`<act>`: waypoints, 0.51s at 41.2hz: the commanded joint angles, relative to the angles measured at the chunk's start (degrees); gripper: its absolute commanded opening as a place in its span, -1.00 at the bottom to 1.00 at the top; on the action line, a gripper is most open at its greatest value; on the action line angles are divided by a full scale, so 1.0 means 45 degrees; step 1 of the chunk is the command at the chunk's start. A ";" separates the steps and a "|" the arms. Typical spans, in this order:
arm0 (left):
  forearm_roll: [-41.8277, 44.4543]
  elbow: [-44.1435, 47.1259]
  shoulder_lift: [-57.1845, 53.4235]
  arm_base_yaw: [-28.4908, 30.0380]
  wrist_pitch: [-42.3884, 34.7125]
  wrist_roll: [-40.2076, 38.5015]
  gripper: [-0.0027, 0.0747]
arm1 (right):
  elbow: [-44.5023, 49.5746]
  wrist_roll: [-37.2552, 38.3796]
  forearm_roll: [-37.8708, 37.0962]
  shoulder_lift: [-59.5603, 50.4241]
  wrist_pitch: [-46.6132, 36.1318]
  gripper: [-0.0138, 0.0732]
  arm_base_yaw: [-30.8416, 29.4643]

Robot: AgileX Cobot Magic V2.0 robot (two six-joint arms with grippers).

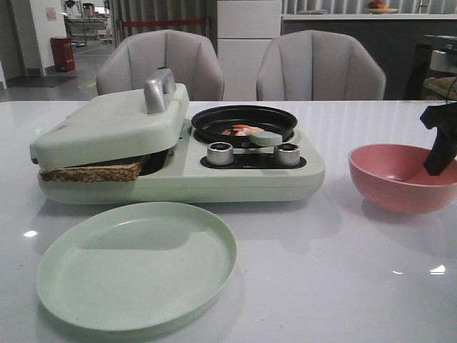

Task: Make breakfast with bread and shrimp
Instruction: 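Carry the empty bowl back and set it on the table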

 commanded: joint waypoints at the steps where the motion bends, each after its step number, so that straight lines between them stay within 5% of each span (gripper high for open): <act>1: -0.0062 -0.0370 -0.0008 -0.0101 -0.0989 -0.0099 -0.21 | -0.0371 -0.0027 0.0120 -0.1318 -0.0114 0.42 -0.0004; 12: -0.0062 -0.0370 -0.0008 -0.0101 -0.0989 -0.0099 -0.21 | 0.0069 -0.0020 -0.0234 -0.4043 0.0660 0.42 0.0721; 21: -0.0062 -0.0370 -0.0008 -0.0101 -0.0989 -0.0099 -0.21 | 0.0980 -0.0002 -0.0615 -0.6578 0.1709 0.19 0.1309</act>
